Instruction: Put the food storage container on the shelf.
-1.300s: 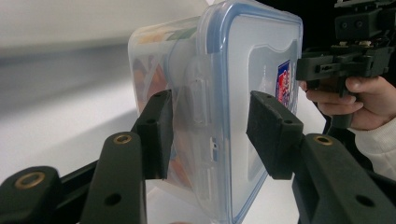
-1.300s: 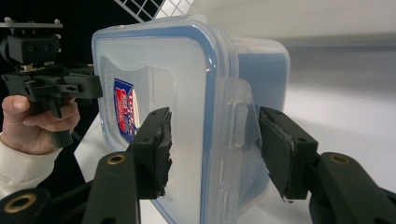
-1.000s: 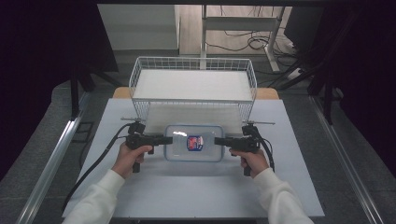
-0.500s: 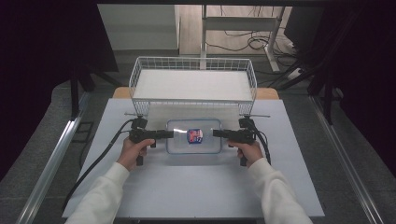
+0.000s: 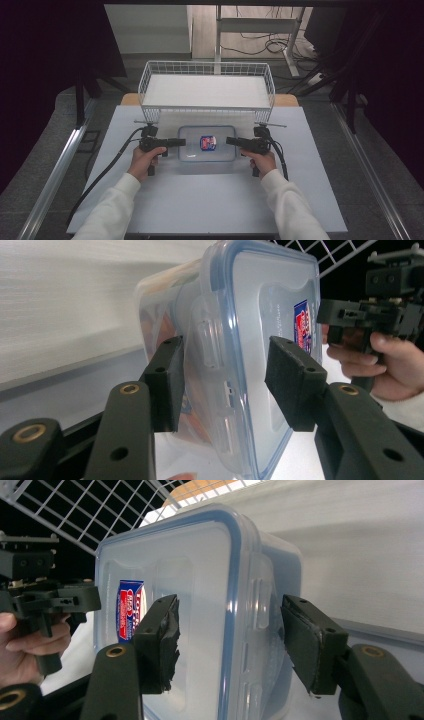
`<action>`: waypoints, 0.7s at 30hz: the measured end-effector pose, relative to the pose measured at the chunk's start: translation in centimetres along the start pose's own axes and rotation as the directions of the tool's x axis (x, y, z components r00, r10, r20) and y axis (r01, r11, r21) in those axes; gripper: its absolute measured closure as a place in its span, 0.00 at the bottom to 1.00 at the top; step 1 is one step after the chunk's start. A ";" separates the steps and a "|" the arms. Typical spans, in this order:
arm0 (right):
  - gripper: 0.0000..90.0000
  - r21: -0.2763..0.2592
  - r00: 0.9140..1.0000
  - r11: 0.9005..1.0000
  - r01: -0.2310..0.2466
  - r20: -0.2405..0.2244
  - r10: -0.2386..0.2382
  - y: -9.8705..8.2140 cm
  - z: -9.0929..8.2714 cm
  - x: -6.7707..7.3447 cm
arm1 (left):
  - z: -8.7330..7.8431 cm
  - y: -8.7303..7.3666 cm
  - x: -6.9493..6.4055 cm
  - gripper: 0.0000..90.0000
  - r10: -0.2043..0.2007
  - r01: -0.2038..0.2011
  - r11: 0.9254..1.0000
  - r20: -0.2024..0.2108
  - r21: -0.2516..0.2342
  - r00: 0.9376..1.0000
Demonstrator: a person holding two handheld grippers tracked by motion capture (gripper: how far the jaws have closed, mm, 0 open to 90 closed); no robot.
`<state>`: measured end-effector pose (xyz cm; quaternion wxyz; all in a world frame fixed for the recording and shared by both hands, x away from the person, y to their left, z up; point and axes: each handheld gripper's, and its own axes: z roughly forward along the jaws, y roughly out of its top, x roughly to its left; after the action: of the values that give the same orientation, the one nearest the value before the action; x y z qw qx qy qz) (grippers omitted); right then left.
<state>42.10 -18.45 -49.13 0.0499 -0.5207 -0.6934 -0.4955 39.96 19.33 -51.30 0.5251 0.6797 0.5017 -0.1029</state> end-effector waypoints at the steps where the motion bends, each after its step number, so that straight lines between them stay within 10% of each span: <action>1: 0.46 -0.006 1.000 1.000 -0.007 0.005 0.007 0.0 0.1 0.0 | 0.1 0.0 0.1 0.57 -0.005 0.005 1.000 0.004 -0.004 1.000; 17: 0.40 -0.040 0.998 0.998 -0.044 0.054 0.046 -0.4 0.9 0.1 | 0.7 -0.2 0.6 0.48 -0.019 0.019 1.000 -0.016 -0.019 1.000; 21: 0.34 -0.027 0.995 0.999 -0.047 0.083 0.049 -0.6 0.4 0.4 | 0.3 -0.6 -0.3 0.44 0.055 -0.058 0.998 -0.098 -0.029 0.994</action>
<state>41.68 -17.90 -49.46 0.0263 -0.5580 -0.6759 -0.4807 39.48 18.89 -51.60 0.5137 0.6892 0.5088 -0.0470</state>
